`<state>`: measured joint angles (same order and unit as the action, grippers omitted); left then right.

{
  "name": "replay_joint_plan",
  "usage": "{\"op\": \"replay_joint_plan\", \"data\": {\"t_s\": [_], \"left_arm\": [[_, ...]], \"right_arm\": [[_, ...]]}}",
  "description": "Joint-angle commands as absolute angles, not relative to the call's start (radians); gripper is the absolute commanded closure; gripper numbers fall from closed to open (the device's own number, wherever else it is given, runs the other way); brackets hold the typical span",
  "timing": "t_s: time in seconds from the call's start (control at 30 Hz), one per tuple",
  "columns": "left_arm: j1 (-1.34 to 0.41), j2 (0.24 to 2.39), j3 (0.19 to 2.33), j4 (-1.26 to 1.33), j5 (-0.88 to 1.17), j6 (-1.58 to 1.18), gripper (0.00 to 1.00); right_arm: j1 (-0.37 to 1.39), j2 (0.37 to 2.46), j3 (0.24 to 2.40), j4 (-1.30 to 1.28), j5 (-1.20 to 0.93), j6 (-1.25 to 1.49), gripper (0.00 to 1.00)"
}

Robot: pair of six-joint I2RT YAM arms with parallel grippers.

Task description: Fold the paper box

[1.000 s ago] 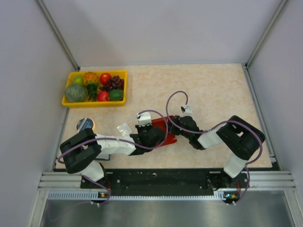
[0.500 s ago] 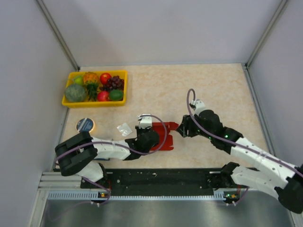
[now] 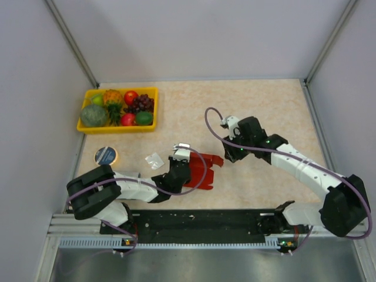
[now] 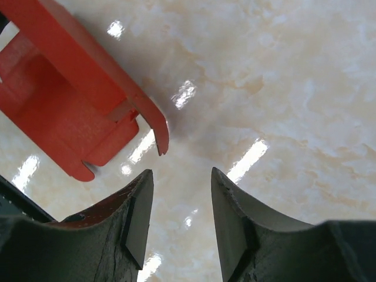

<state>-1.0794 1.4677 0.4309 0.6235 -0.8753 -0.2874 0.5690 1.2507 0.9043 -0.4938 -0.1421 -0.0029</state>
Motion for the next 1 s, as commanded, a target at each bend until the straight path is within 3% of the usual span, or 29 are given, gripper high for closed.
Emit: {"op": "replay_joint_plan", "data": {"t_s": [0.0, 0.37, 0.63, 0.83, 0.93, 0.97], "left_arm": [[-1.074, 1.445, 0.419, 0.722, -0.871, -0.255, 1.0], [-1.074, 1.46, 0.403, 0.753, -0.856, -0.258, 1.0], [-1.074, 1.48, 0.411, 0.762, -0.851, -0.256, 1.0], [-1.074, 1.497, 0.419, 0.769, -0.873, -0.275, 1.0], [-1.074, 1.511, 0.426, 0.767, -0.893, -0.291, 1.0], [-1.074, 1.512, 0.428, 0.767, -0.906, -0.304, 1.0]], "right_arm": [[0.615, 1.264, 0.94, -0.509, -0.199, -0.14, 0.56], [0.68, 1.422, 0.956, -0.377, -0.095, -0.144, 0.57], [0.701, 1.488, 0.977, -0.315, -0.066, -0.144, 0.65], [0.73, 1.49, 0.966, -0.258, -0.035, -0.058, 0.84], [0.774, 1.485, 0.951, -0.238, 0.064, 0.027, 1.0], [0.785, 1.488, 0.95, -0.233, 0.102, 0.093, 1.0]]}}
